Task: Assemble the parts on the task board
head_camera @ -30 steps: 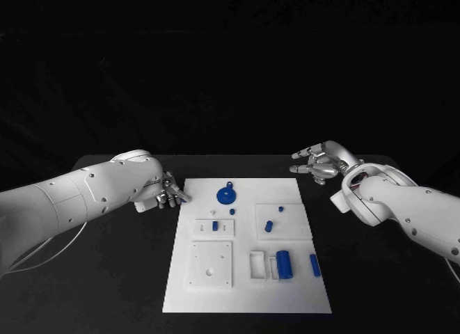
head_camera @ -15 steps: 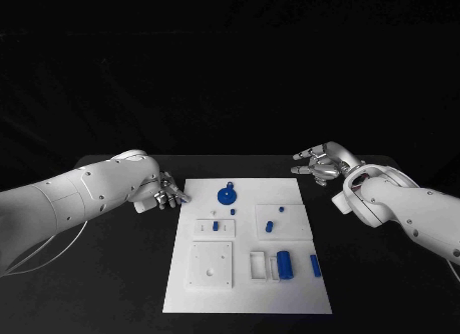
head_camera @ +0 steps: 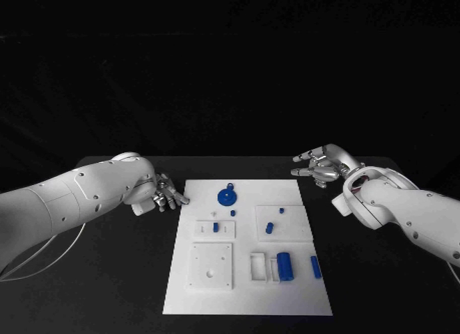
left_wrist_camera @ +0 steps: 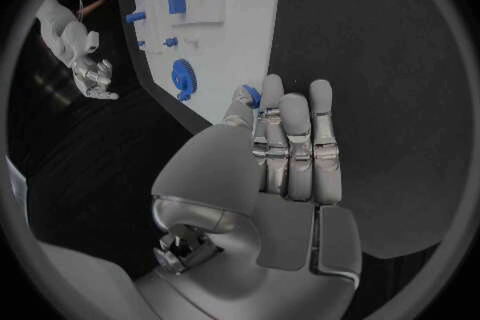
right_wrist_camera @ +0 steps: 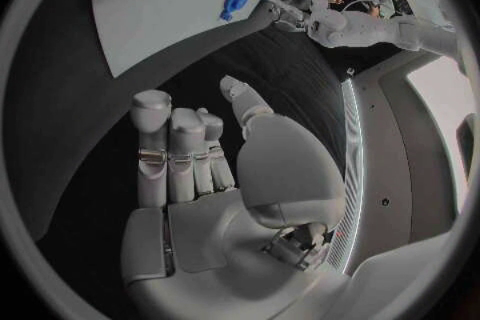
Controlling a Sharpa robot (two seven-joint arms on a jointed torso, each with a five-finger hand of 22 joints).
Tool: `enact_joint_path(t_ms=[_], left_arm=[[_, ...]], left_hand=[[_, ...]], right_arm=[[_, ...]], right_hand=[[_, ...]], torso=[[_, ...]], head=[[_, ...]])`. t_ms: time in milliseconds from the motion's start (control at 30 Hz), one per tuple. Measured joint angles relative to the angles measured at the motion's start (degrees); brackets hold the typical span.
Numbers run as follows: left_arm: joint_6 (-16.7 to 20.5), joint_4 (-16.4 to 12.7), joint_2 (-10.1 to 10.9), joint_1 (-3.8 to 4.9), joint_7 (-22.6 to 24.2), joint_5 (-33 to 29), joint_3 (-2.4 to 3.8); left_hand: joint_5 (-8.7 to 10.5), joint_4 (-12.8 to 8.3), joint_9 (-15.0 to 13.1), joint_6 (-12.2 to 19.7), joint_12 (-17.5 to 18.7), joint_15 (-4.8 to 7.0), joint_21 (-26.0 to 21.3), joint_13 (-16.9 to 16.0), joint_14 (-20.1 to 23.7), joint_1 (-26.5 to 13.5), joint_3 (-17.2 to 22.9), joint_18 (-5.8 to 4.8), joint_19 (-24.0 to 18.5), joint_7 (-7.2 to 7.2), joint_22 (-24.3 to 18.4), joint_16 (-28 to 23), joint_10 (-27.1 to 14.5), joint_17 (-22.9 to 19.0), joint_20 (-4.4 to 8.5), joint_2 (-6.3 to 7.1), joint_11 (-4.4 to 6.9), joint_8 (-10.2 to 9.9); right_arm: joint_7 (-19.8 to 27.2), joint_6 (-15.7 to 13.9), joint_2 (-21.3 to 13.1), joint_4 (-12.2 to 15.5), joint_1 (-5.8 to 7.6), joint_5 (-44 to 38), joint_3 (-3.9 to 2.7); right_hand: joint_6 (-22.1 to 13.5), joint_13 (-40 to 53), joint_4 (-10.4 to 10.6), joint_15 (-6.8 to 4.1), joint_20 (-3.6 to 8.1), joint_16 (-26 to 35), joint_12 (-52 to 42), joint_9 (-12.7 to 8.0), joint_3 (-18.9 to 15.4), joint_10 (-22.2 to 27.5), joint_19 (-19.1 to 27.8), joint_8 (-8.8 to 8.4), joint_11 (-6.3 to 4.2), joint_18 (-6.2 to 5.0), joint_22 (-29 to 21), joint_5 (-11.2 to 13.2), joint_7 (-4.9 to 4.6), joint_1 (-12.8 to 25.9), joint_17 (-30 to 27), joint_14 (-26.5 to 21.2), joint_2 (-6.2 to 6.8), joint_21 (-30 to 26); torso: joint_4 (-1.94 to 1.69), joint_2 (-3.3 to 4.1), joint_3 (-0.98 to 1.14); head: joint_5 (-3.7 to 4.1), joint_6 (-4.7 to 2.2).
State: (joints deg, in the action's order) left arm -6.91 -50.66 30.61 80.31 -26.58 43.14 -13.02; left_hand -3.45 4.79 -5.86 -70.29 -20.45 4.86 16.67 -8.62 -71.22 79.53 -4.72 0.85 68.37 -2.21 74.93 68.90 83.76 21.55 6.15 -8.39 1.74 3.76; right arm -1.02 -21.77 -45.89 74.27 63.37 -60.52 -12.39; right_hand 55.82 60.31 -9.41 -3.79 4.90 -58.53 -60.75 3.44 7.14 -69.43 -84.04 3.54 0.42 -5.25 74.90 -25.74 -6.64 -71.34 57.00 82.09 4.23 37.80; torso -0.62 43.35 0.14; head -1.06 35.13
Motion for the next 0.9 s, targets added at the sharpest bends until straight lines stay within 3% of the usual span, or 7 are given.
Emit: enact_joint_path(t_ms=[133,300,500,733,900], left_arm=[[0.12,-0.24,0.48,-0.09,0.57,-1.11,-0.03],[0.21,-0.75,1.19,-0.28,1.12,-2.59,-0.05],[0.18,-1.49,2.04,-0.47,1.58,-4.44,0.03],[-0.03,-2.86,3.41,-0.69,1.87,-6.82,0.34],[-0.31,-3.88,4.4,-0.81,1.85,-7.9,0.96]], left_hand=[[0.01,1.08,-0.73,-0.33,0.0,0.0,0.19,0.0,0.0,-0.25,1.57,0.0,-0.09,0.07,0.0,0.0,0.0,0.01,0.09,0.44,0.0,0.19],[-0.52,0.57,-1.44,-0.75,0.0,0.22,0.5,0.05,-0.23,-1.38,3.37,0.0,-0.42,0.07,-0.01,0.0,0.0,0.06,0.0,1.56,0.0,0.19],[-0.8,0.16,-1.64,-0.75,0.0,0.22,0.5,0.05,-0.23,-1.21,3.78,0.0,-0.41,0.07,-0.01,0.0,0.0,0.07,0.0,1.85,-0.01,0.18],[-1.03,-1.26,-1.89,-1.15,0.22,0.22,0.72,0.12,-0.23,-1.22,5.21,0.0,-0.41,0.07,-0.01,0.0,-0.02,0.06,0.0,1.85,-0.02,-0.09],[-1.03,-4.34,-1.94,-1.04,0.22,0.21,0.72,0.11,-0.23,-1.68,8.58,0.0,-0.41,-0.03,-0.02,0.0,-0.03,0.06,0.0,2.32,-0.03,0.12]], right_arm=[[0.0,0.03,0.01,-0.01,-0.04,0.0,0.0],[0.0,0.07,0.03,-0.04,-0.06,0.0,0.0],[-0.01,0.12,0.03,-0.05,-0.08,0.0,0.0],[-0.01,0.17,0.02,0.11,-0.1,0.0,0.0],[-0.01,0.2,0.03,0.24,-0.11,-0.01,0.0]], right_hand=[[0.0,0.0,0.0,0.0,0.0,0.0,0.0,0.0,0.0,0.0,0.0,0.0,0.0,0.0,0.0,0.0,0.0,0.0,0.0,0.0,0.0,0.0],[0.0,0.0,0.0,0.0,0.0,0.0,0.0,0.0,0.0,0.0,0.0,0.0,0.0,0.0,0.0,0.0,0.0,0.0,0.0,0.0,0.0,0.0],[0.0,-0.01,0.0,0.0,0.0,0.0,0.0,0.0,0.0,0.0,0.0,0.0,0.0,0.0,0.0,0.0,0.0,0.0,-0.01,0.0,0.0,0.0],[0.0,-0.01,0.0,0.0,0.0,0.0,0.0,0.0,0.0,0.0,0.0,0.0,0.0,0.0,0.0,0.0,0.0,0.0,-0.01,0.0,0.0,0.0],[0.0,-0.01,0.0,0.0,0.0,0.0,0.0,0.0,0.0,0.0,0.0,0.0,0.0,0.0,0.0,0.0,0.0,0.0,-0.01,0.0,0.0,0.0]], torso=[[0.0,0.0,0.0],[0.0,0.01,0.0],[-0.01,0.01,0.02],[-0.03,0.01,0.02],[-0.03,0.02,0.03]], head=[[-0.09,-0.13],[-0.19,-0.23],[-0.23,-0.41],[-0.26,-0.47],[-0.26,-0.61]])
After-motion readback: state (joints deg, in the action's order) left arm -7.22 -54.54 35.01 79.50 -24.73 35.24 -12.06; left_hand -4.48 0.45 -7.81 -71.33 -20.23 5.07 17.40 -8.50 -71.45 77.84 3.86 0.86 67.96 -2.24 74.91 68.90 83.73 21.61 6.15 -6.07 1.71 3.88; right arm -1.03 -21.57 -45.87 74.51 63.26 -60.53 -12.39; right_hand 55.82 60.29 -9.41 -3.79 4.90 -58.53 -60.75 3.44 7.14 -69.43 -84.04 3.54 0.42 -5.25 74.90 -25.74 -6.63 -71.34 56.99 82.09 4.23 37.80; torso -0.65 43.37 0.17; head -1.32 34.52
